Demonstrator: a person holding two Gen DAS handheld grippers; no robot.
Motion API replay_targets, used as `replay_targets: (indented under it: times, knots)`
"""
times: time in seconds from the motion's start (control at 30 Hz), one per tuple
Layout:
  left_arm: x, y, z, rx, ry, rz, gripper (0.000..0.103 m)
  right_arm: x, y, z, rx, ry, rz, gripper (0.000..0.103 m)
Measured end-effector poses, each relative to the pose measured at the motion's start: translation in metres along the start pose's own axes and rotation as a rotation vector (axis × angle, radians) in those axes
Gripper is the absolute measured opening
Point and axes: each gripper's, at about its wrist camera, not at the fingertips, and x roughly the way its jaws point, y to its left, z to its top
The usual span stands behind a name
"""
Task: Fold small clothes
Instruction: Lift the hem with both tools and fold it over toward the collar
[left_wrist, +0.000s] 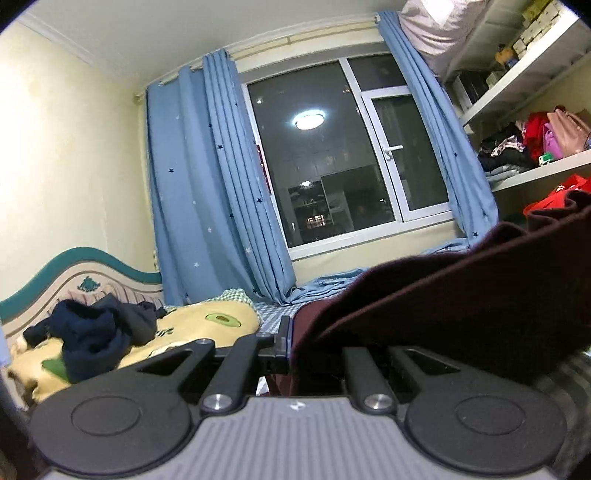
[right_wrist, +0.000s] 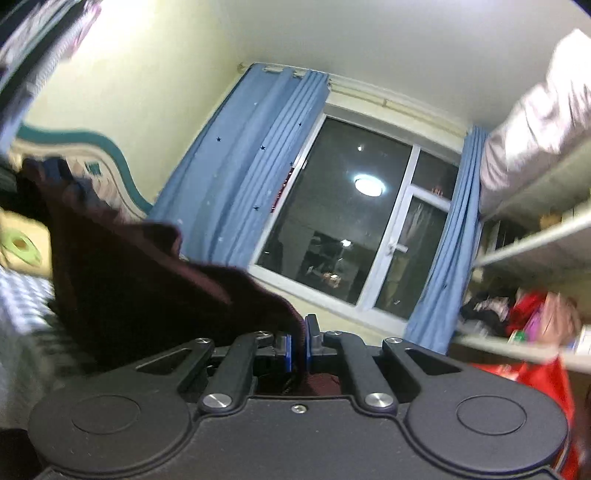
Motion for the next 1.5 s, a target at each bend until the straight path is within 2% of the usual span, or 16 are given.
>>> replay_targets:
  times: [0.17, 0.33, 0.53, 0.7, 0.87, 1.2, 1.3, 1.4, 1.47, 1.5]
  knots:
    - [0.084, -0.01, 0.027, 0.02, 0.052, 0.014, 0.006, 0.091, -0.013, 0.004, -0.05, 0.039, 0.011, 0.006]
    - [0.178, -0.026, 0.034, 0.044, 0.121, 0.029, 0.006, 0.186, -0.015, -0.007, -0.09, 0.106, 0.017, 0.006]
    - [0.283, -0.05, 0.009, 0.092, 0.252, 0.04, 0.007, 0.294, -0.011, -0.047, -0.068, 0.253, 0.057, 0.006]
    - [0.349, -0.072, -0.026, 0.135, 0.366, 0.023, 0.007, 0.369, 0.0, -0.092, -0.046, 0.411, 0.123, 0.006]
    - [0.396, -0.082, -0.058, 0.122, 0.473, -0.019, 0.008, 0.412, 0.018, -0.129, -0.055, 0.509, 0.173, 0.006]
    - [0.441, -0.091, -0.09, 0.156, 0.586, -0.054, 0.014, 0.447, 0.039, -0.16, -0.102, 0.576, 0.204, 0.007]
    - [0.447, -0.091, -0.1, 0.155, 0.62, -0.052, 0.027, 0.454, 0.042, -0.172, -0.086, 0.606, 0.215, 0.008]
    - [0.448, -0.088, -0.109, 0.151, 0.642, -0.04, 0.047, 0.458, 0.043, -0.181, -0.068, 0.625, 0.213, 0.022]
    - [0.451, -0.086, -0.112, 0.155, 0.654, -0.023, 0.067, 0.461, 0.041, -0.184, -0.042, 0.63, 0.208, 0.03]
    - [0.45, -0.085, -0.112, 0.16, 0.648, -0.021, 0.07, 0.461, 0.04, -0.185, -0.033, 0.633, 0.201, 0.037]
